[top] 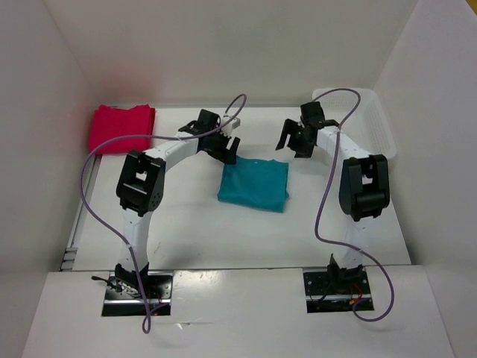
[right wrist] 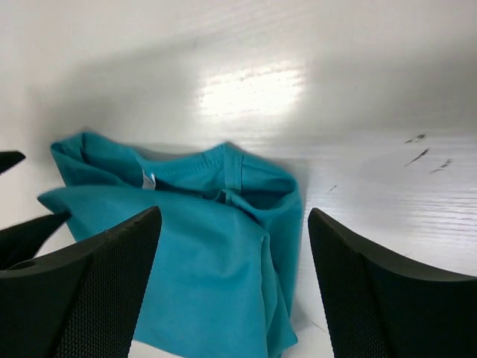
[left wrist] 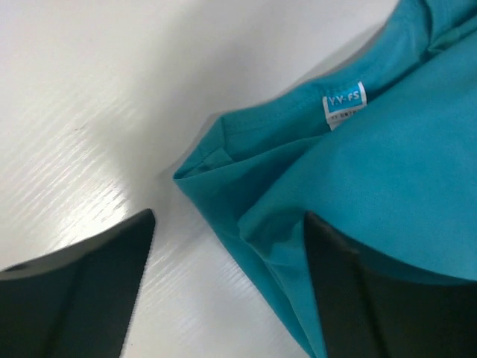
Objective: Fold and stack the t-shirts
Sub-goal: Smooth out wrinkles on the folded tshirt, then put the neatly folded tshirt into the corner of the board with the left arm
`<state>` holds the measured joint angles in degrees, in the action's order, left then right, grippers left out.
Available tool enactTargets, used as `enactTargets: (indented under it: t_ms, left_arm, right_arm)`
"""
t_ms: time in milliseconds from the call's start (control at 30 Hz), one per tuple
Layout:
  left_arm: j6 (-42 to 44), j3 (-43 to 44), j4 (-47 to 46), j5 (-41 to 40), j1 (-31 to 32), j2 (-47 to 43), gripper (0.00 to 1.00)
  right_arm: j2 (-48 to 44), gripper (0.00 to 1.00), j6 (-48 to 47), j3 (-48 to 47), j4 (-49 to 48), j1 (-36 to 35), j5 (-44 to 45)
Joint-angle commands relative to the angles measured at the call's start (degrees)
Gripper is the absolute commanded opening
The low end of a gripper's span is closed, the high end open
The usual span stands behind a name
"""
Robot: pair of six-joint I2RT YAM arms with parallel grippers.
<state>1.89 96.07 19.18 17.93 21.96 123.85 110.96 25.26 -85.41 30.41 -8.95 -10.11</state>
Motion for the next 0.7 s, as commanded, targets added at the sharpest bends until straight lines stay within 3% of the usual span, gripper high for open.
enactTargets:
  t_ms: [0,100,200,400,667]
  left_arm:
    - [-2.68,2.63,0.59,-2.46,-1.03,-3.52,0.90]
    - [-3.30,0.97,3.31,-2.46,-1.04,-6.42,0.96]
    - [-1.89,-3.93,5.95,4.02,-1.56,-8.45,1.00]
    - [-1.98,-12.48,6.14,9.66,-1.04,-9.68,1.00]
    - [-3.73,-12.40,6.13,11.51,2.65,-5.82,0.98]
  right_arm:
    - [-5.30,0.85,-1.61,-3.72,1.05,-2.29,7.80]
    - [-9.07,0.88,-0.91,-0.04,2.37,-2.83,9.32]
    - [-13.73,0.88,0.14,6.38,1.84,-2.83,9.32]
    - [-19.36,0.88,0.76,11.84,1.93,-2.83,9.32]
    - [-22.89,0.88,0.76,11.84,3.60,-2.83,10.98]
